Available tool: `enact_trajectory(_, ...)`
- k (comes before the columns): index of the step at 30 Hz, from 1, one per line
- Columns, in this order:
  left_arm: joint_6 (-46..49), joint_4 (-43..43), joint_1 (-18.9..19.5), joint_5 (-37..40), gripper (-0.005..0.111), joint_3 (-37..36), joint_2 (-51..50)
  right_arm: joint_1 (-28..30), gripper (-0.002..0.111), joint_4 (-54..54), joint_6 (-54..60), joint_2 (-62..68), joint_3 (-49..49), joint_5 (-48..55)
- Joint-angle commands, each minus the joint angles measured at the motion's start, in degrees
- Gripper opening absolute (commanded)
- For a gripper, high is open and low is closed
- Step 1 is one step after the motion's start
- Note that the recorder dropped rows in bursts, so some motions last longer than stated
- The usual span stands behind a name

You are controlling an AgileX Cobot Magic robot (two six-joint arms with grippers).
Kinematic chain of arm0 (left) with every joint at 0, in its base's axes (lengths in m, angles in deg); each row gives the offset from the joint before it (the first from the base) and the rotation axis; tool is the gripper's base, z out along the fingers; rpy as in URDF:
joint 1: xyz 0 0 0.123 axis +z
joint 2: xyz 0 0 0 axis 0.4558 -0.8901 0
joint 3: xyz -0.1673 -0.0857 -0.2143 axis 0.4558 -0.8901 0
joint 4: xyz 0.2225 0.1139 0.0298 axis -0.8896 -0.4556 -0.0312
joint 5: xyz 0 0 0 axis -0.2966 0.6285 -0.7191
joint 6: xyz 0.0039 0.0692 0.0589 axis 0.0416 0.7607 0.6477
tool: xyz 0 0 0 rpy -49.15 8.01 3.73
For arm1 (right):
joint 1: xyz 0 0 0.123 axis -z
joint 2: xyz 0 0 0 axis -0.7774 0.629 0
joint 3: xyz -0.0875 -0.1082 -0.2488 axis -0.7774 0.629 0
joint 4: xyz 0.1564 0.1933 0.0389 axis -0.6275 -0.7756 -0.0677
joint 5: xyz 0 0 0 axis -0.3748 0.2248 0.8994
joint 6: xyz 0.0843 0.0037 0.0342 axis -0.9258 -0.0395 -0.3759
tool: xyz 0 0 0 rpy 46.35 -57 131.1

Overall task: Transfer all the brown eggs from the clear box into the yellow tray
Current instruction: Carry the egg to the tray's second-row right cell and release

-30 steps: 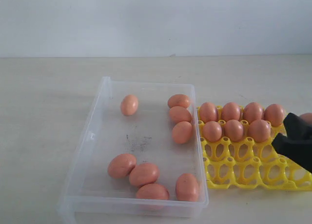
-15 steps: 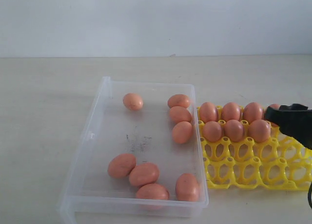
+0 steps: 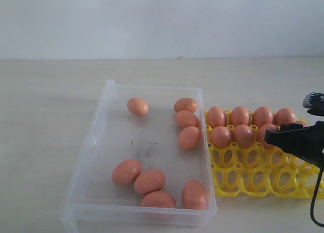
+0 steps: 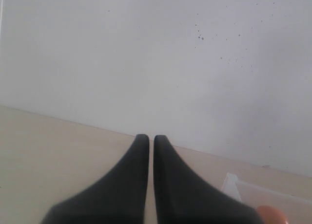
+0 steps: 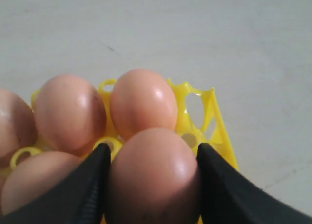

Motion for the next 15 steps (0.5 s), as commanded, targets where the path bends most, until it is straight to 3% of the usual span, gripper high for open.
enact_trajectory(1,0.43,0.19,-0.27,0.0,0.004,0.15,0.16,0.24,0.0,1.16,0.13,0.7,-0.09,-3.8)
enact_trajectory(15,0.43,0.19,-0.27,0.0,0.004,0.15,0.16,0.24,0.0,1.16,1.43,6.08,-3.11,-2.34)
